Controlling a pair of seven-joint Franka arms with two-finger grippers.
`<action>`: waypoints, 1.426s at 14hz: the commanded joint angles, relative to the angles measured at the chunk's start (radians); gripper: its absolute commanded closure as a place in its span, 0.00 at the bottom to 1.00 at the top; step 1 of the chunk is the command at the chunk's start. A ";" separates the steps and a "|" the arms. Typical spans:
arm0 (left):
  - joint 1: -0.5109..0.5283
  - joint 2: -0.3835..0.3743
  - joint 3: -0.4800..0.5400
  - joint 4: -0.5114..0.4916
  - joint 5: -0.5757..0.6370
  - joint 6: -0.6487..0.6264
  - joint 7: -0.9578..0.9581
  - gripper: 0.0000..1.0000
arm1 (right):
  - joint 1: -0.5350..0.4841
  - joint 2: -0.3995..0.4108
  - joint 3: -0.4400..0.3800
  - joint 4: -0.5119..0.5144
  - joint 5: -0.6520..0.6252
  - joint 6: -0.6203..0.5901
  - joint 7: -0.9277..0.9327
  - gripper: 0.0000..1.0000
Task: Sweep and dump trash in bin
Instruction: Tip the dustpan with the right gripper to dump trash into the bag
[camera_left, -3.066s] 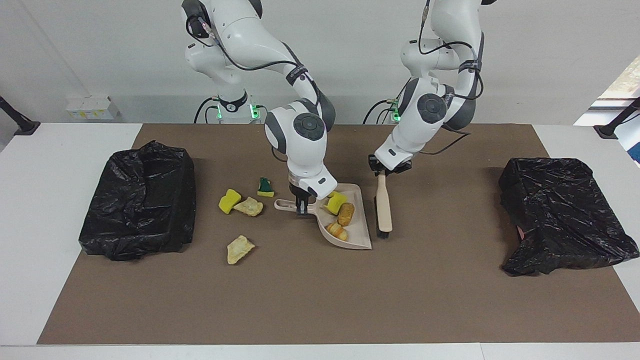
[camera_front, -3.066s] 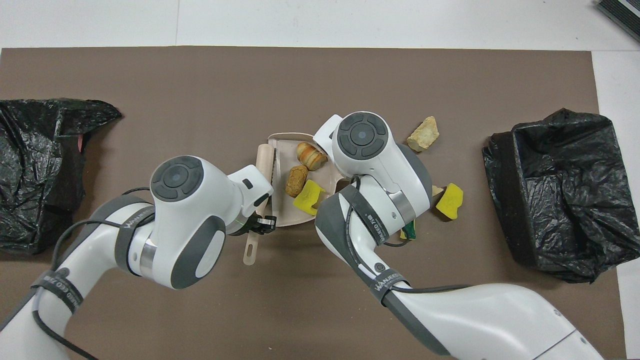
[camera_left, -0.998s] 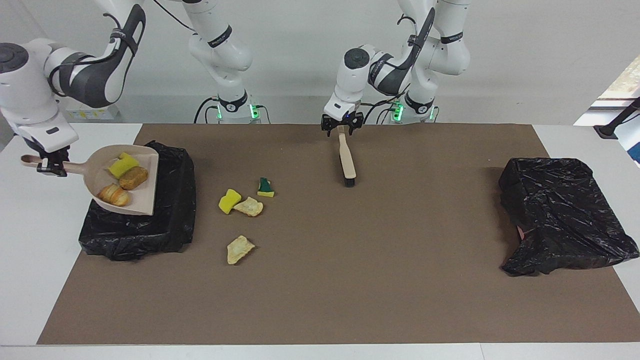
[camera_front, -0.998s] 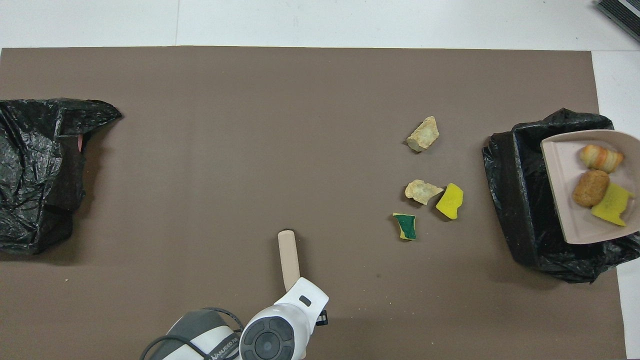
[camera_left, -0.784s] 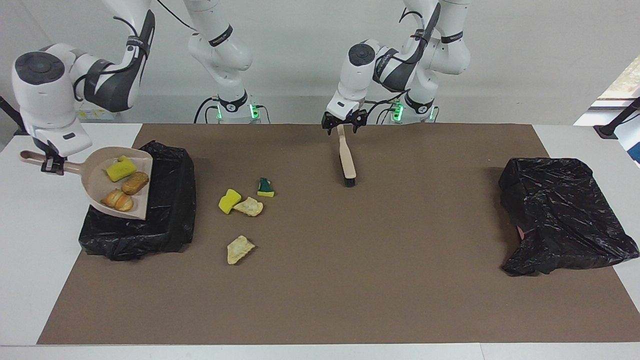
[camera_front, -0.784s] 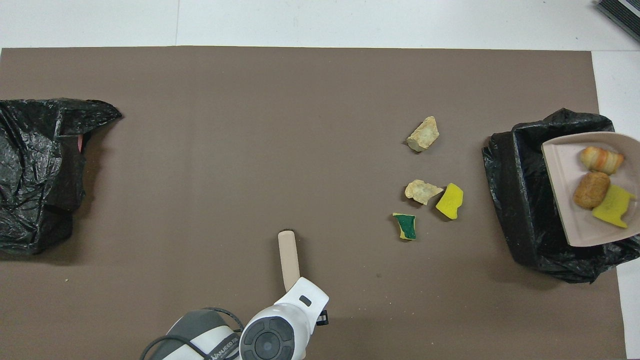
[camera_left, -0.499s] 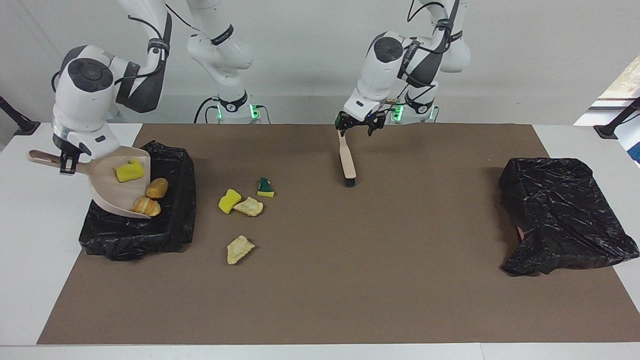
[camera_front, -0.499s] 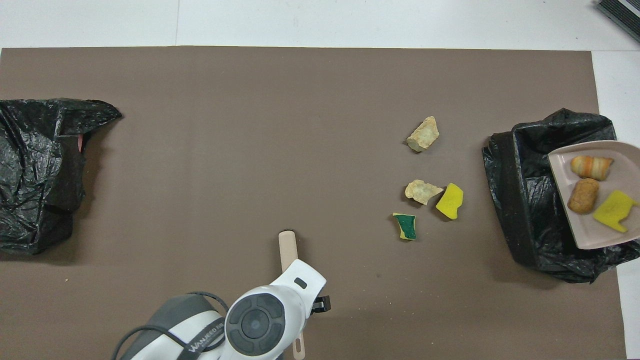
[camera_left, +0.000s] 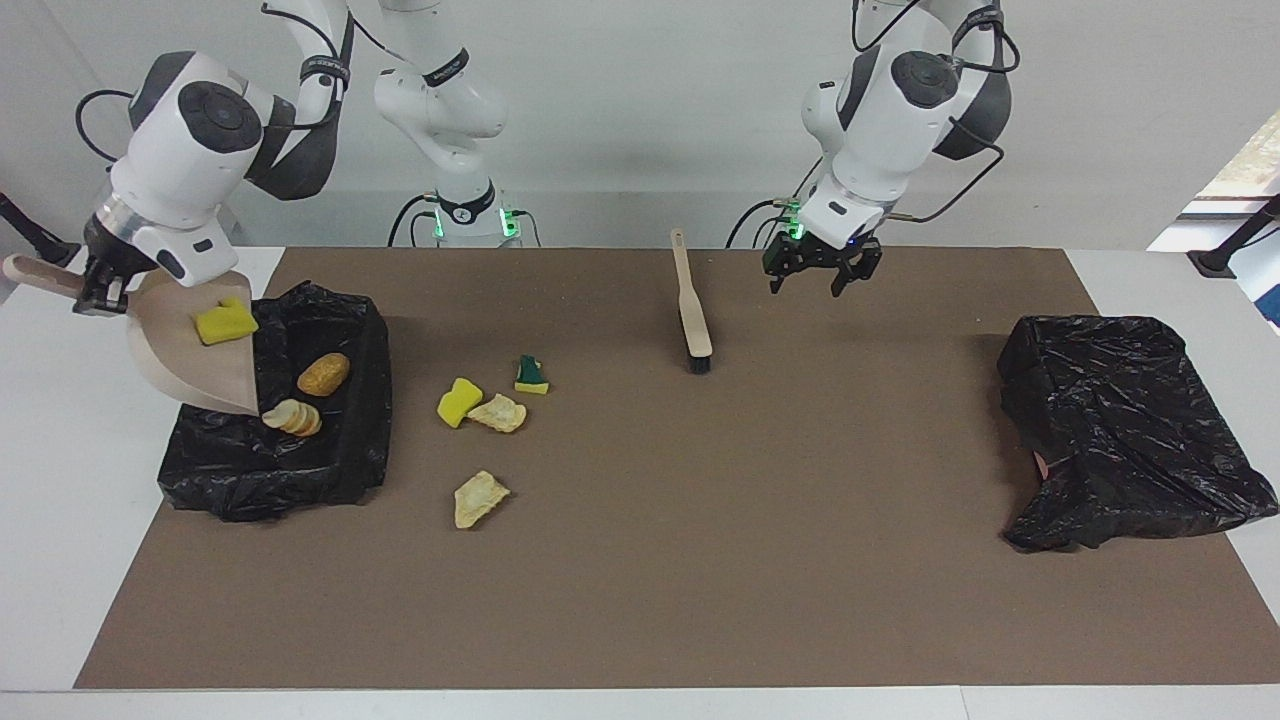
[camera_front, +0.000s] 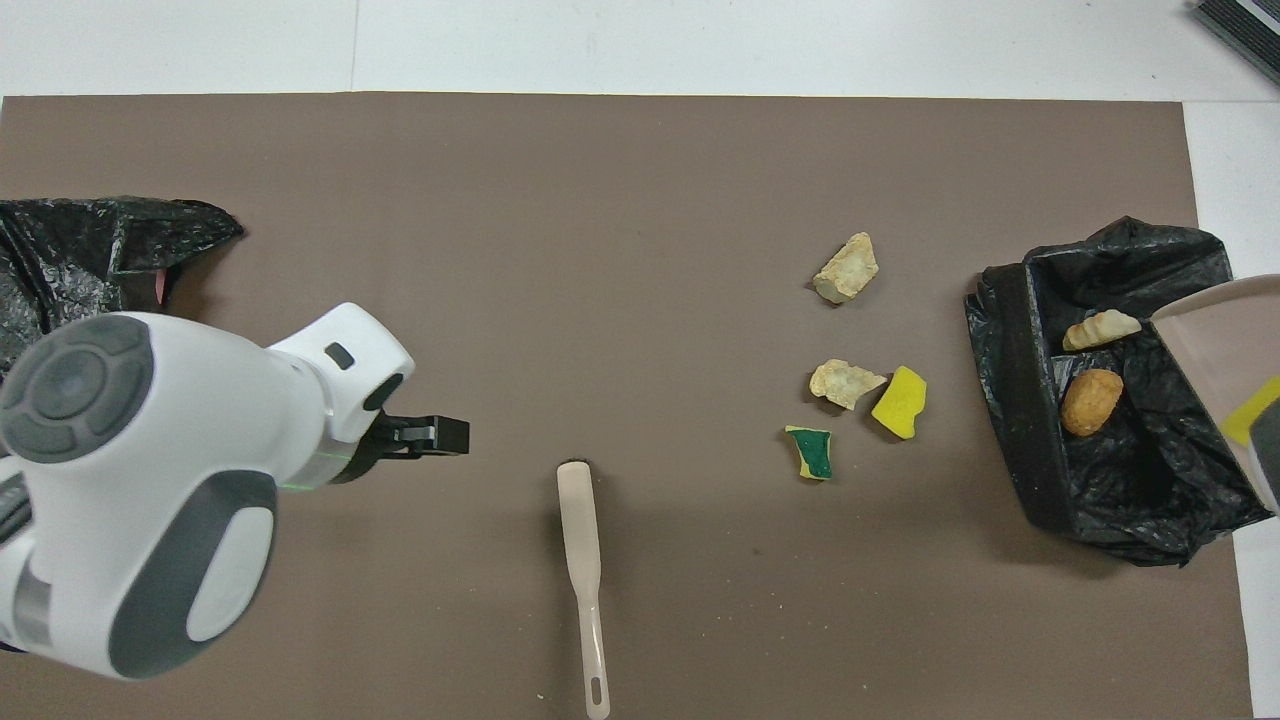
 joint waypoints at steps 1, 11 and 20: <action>0.102 0.053 -0.013 0.090 0.093 -0.042 0.059 0.00 | 0.040 -0.041 0.005 -0.026 -0.081 -0.059 0.053 1.00; 0.299 0.118 -0.010 0.260 0.125 -0.260 0.113 0.00 | 0.140 -0.083 0.011 -0.017 -0.159 -0.201 0.420 1.00; 0.029 0.107 0.314 0.363 0.118 -0.402 0.153 0.00 | 0.227 -0.018 0.052 0.083 0.397 -0.243 0.810 1.00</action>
